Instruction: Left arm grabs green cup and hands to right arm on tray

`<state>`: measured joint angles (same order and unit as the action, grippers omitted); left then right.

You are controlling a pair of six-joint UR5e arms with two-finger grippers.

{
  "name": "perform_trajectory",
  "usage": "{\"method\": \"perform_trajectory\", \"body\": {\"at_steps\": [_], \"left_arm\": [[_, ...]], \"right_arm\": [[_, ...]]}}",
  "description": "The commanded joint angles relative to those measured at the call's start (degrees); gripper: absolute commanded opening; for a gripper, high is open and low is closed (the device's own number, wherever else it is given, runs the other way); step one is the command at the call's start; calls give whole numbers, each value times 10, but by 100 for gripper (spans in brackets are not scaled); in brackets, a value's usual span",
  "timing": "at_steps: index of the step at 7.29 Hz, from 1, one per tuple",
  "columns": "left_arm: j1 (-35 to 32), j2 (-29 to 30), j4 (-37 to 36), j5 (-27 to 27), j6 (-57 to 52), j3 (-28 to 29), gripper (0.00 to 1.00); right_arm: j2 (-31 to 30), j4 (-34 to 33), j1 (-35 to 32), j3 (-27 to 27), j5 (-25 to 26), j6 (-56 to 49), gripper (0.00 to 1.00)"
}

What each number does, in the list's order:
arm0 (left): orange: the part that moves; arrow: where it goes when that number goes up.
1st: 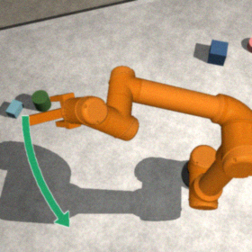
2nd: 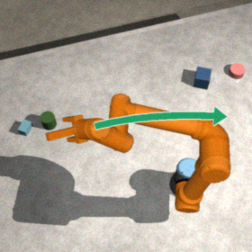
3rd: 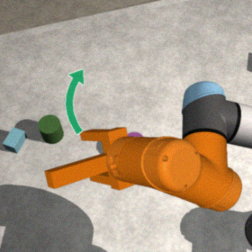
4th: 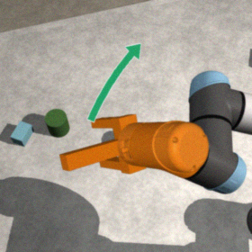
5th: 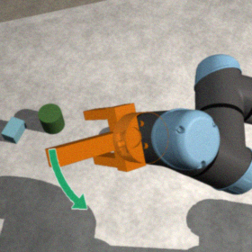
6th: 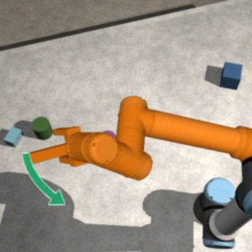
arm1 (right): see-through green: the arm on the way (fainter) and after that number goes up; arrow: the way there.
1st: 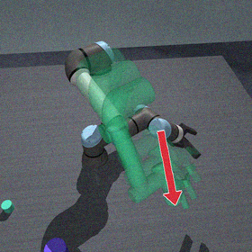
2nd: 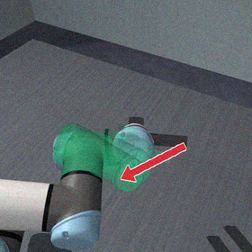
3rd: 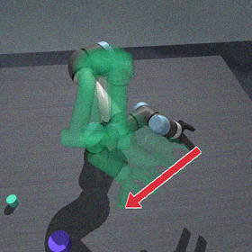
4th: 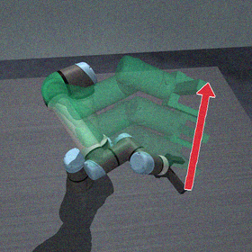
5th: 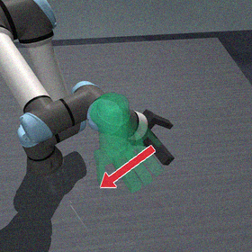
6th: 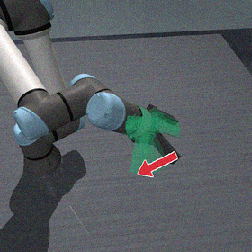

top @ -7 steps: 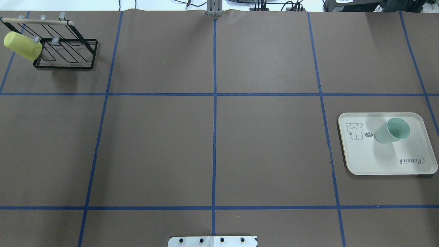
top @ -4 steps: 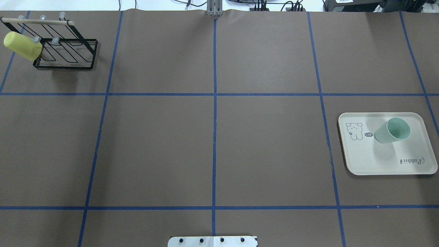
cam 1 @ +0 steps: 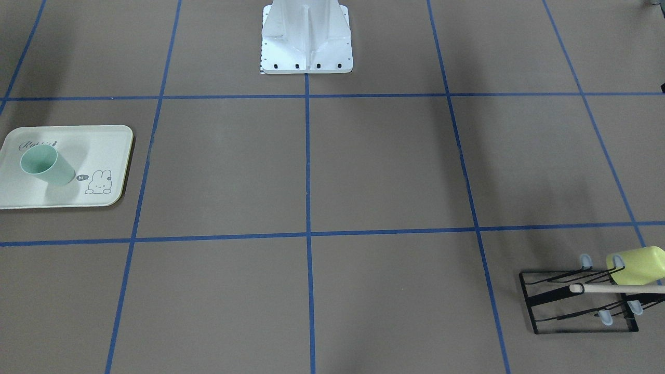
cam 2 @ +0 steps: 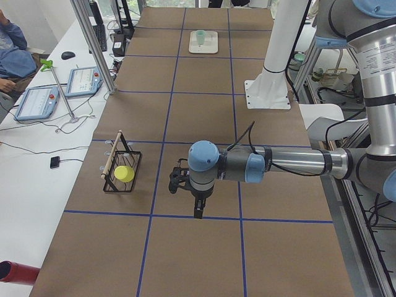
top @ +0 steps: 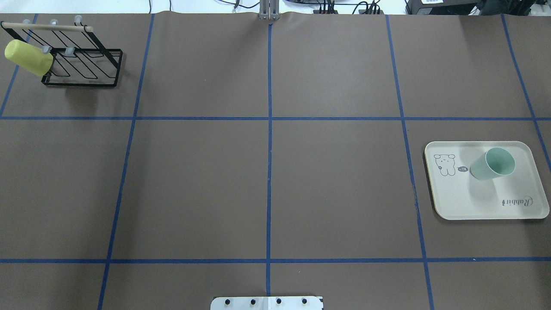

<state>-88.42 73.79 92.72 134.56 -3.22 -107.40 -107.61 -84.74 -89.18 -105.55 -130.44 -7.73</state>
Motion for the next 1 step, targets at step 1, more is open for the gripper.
{"method": "perform_trajectory", "body": {"at_steps": [1], "left_arm": [[0, -2, 0, 0, 0, 0, 100]], "right_arm": [[-1, -1, 1, 1, -3, 0, 100]]}}
